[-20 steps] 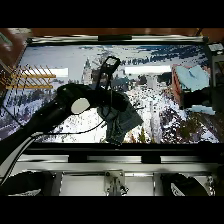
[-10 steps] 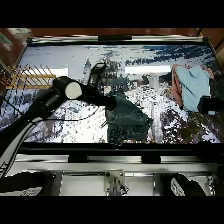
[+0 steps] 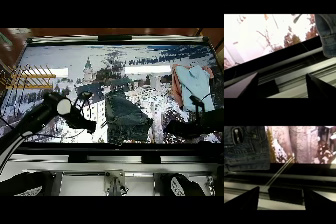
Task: Fold the shirts.
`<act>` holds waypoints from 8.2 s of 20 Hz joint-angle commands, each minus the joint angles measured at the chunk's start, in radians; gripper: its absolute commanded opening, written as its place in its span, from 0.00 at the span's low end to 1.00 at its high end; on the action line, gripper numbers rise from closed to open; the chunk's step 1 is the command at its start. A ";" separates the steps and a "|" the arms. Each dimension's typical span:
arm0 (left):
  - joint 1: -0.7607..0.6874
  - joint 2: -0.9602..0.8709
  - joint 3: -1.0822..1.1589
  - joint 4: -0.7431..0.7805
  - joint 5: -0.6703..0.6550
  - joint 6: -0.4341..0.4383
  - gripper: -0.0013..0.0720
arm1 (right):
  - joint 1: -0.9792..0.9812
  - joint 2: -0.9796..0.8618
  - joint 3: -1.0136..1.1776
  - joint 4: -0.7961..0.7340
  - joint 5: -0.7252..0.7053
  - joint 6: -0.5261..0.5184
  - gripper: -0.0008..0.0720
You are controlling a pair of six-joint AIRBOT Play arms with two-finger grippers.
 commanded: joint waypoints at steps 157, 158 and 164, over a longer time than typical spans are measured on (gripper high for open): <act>0.266 0.007 0.021 -0.142 0.145 0.172 0.92 | 0.440 -0.330 0.207 -0.127 0.150 0.357 0.13; 0.266 0.006 0.021 -0.142 0.163 0.169 0.92 | 0.440 -0.330 0.187 -0.134 0.153 0.367 0.13; 0.267 0.013 0.022 -0.142 0.177 0.170 0.92 | 0.440 -0.308 0.188 -0.054 0.354 0.316 0.13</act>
